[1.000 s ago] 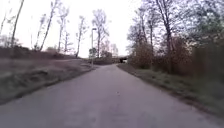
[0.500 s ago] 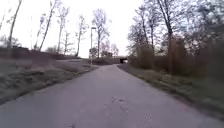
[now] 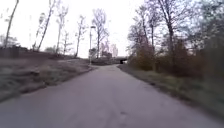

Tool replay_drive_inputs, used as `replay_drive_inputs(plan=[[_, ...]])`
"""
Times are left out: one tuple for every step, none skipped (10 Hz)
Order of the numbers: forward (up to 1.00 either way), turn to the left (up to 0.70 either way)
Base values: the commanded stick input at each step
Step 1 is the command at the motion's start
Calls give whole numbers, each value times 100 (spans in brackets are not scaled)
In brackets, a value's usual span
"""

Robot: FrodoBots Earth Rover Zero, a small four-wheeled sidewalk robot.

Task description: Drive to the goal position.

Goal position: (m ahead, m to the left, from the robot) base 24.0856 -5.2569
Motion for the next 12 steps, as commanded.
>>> replay_drive_inputs(plan=[[100,1],[100,1],[100,1],[100,1],[100,1],[100,1],[100,1],[100,1],[100,1],[100,1],[100,1],[100,1]])
